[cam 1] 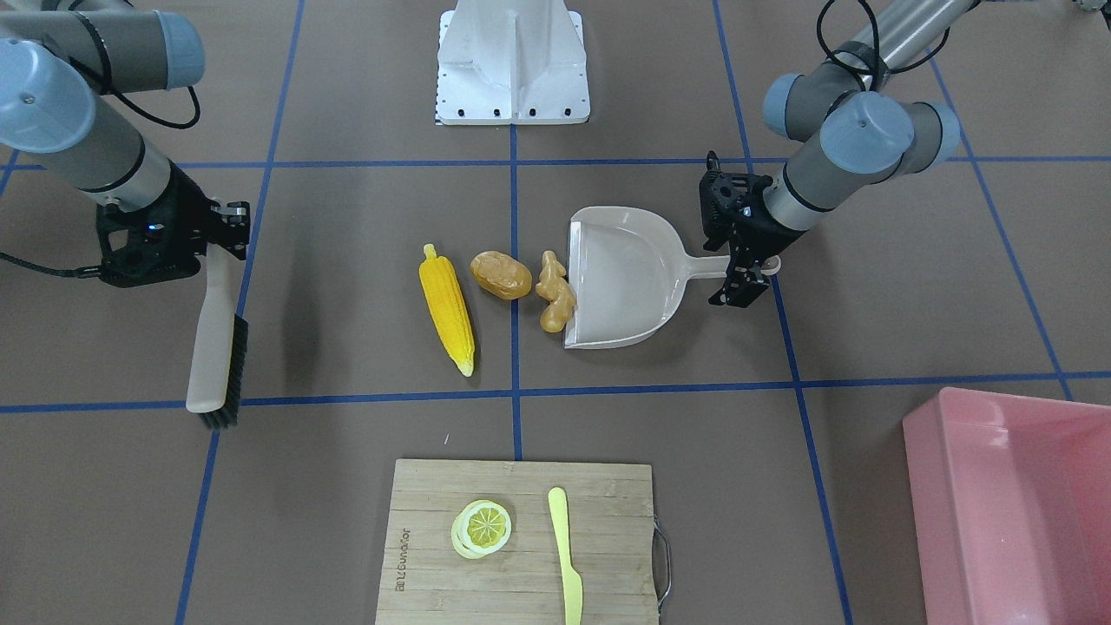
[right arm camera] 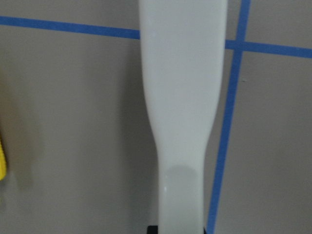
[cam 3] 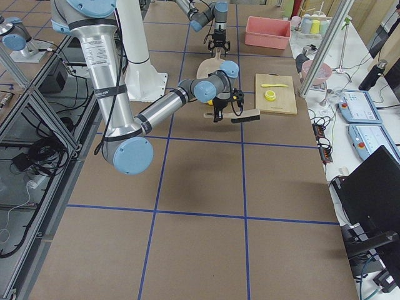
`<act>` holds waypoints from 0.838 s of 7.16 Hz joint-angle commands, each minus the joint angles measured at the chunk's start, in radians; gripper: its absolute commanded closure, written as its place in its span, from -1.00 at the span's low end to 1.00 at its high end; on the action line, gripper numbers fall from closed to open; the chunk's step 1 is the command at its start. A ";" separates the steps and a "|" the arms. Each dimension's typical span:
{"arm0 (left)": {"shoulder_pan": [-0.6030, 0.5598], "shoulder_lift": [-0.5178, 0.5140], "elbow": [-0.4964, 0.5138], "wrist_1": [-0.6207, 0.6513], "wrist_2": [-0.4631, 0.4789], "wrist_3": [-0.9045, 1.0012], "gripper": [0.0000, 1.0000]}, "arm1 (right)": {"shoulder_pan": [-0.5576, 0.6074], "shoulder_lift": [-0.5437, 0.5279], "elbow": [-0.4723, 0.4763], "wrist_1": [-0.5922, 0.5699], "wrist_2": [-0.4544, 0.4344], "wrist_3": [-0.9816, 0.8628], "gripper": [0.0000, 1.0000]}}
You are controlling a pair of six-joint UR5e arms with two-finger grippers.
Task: Sweep and dump trash into bin
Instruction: 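Bring the right gripper holding the white brush toward the corn cob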
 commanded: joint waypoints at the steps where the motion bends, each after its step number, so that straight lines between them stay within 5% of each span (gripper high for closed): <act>1: 0.000 0.007 0.003 -0.018 0.002 0.002 -0.90 | -0.103 0.040 0.018 0.008 -0.001 0.196 1.00; 6: -0.002 0.037 0.015 -0.099 0.003 0.006 -0.87 | -0.269 0.069 0.037 0.006 -0.030 0.301 1.00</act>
